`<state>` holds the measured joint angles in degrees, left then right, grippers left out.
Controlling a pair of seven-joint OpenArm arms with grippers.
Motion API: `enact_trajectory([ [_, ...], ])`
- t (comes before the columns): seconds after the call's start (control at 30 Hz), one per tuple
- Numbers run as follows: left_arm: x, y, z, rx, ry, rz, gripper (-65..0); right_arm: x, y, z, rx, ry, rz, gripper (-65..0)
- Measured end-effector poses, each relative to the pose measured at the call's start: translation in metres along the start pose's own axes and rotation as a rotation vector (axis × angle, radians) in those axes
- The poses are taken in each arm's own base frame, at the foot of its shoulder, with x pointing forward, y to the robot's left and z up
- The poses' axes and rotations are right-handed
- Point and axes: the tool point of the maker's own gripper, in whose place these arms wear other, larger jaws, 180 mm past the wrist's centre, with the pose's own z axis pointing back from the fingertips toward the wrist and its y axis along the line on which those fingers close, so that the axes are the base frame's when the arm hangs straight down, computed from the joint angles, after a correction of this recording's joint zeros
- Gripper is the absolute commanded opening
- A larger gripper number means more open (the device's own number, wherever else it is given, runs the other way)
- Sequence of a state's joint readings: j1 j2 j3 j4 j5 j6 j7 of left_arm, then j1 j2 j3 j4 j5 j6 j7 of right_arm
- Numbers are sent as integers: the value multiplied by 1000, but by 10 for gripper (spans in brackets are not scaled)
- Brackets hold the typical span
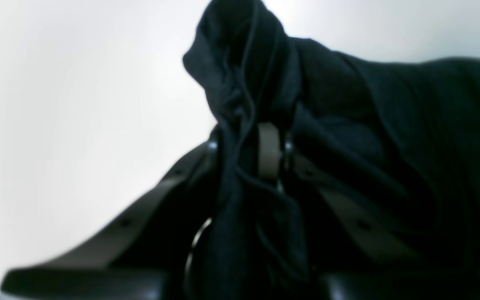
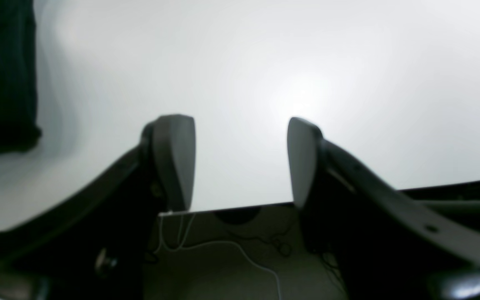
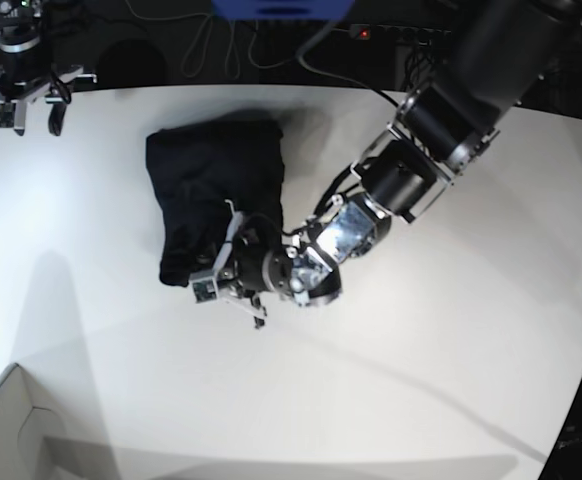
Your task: Layout the t-shirt on the table in an organized manner, then fold the t-shirt properly
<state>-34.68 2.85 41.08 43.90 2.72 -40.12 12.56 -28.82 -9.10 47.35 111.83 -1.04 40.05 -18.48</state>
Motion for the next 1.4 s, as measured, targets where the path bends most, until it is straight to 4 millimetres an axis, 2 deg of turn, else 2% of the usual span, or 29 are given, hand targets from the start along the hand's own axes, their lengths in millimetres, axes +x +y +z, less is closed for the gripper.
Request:
enact_trajectory([
  [0.2,-6,2,0,10,37,-45,-626,-1,1,0,1,3,-5,-299],
  [0.27,-8,3,0,12,42,-50,-568,-1,1,0,1,2,-5,-299],
  [0.4,-10,6,3,20,49,-62,-404,-1,1,0,0,3,-5,-299],
  [0.47,-9,8,4,23,48,-64,-374,-1,1,0,0,3,-5,-299],
  [0.57,-3,15,6,34,44,-76,-368,-1,1,0,1,3,-4,-299],
  [0.67,11,23,11,53,24,-112,-368,-1,1,0,1,2,-5,-299],
  [0.8,44,29,19,80,-55,-149,-367,-1,1,0,1,3,-5,-299],
  [0.9,64,50,37,148,-131,-124,-367,0,2,-1,4,0,-4,-299],
  [1.03,79,84,72,269,-236,-50,-367,3,4,-2,7,-9,-7,-299],
  [1.1,68,102,97,343,-280,16,-367,6,5,-5,8,-15,-7,-299],
  [1.17,41,120,121,427,-289,105,-367,10,6,-10,12,-32,-17,-298],
  [1.27,-12,144,162,564,-258,235,-367,13,17,-22,53,-42,-21,-298],
  [1.33,-54,150,192,645,-211,325,-367,14,21,-30,83,-49,-16,-298],
  [1.4,-96,149,214,710,-153,425,-367,6,22,-39,108,-22,-4,-298],
])
